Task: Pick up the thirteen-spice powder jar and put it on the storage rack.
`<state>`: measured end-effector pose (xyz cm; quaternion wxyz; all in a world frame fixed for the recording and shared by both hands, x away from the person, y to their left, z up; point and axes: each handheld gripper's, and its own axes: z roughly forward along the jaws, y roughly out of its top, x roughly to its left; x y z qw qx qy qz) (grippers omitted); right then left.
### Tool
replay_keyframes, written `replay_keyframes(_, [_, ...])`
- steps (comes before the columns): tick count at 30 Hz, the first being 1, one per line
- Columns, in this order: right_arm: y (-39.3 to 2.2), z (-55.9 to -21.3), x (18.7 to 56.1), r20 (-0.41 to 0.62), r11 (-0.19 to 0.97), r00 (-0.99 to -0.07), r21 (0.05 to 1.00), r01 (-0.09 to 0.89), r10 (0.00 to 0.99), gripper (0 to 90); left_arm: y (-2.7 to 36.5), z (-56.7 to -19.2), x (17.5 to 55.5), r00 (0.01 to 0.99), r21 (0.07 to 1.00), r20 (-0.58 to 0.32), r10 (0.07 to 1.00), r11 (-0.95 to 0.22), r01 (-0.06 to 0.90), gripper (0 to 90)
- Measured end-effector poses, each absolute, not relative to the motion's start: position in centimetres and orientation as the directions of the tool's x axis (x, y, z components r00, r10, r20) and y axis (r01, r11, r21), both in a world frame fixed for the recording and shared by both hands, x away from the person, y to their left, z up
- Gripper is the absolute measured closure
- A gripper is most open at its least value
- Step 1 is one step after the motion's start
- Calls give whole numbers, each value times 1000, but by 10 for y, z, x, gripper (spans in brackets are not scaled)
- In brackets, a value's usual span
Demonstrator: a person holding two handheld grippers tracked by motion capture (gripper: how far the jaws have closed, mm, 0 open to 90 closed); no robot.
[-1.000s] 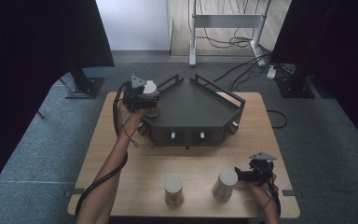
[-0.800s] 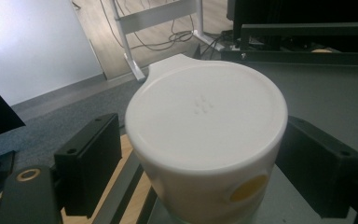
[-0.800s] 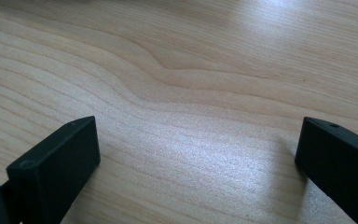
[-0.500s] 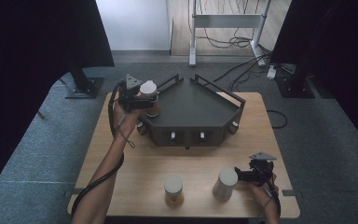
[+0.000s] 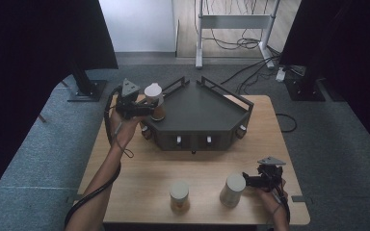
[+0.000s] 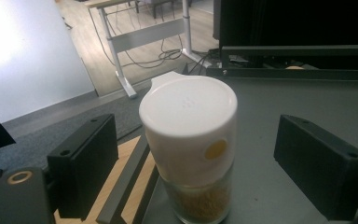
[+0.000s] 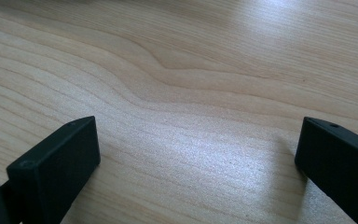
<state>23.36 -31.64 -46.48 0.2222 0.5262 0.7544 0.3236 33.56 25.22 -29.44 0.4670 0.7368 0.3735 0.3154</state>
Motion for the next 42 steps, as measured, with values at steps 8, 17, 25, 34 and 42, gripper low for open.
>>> replay_keyframes(8, [-316,-465,234,6,236,-347,722,650,938,0,265,-293,318,531,932,117,839,-277,234,133])
replay_keyframes(17, [-316,-465,234,6,237,-347,722,650,938,0,277,-285,297,532,937,139,835,-286,202,131])
replay_keyframes(25, [-316,-465,234,5,236,-347,722,651,938,0,281,-283,277,536,935,179,825,-312,168,129])
replay_keyframes(34, [-316,-465,234,5,237,-346,722,650,938,0,290,-292,260,539,931,193,820,-327,162,121])
replay_keyframes(42, [-316,-465,233,5,236,-346,722,651,938,0,302,-302,245,540,929,196,818,-332,166,119])
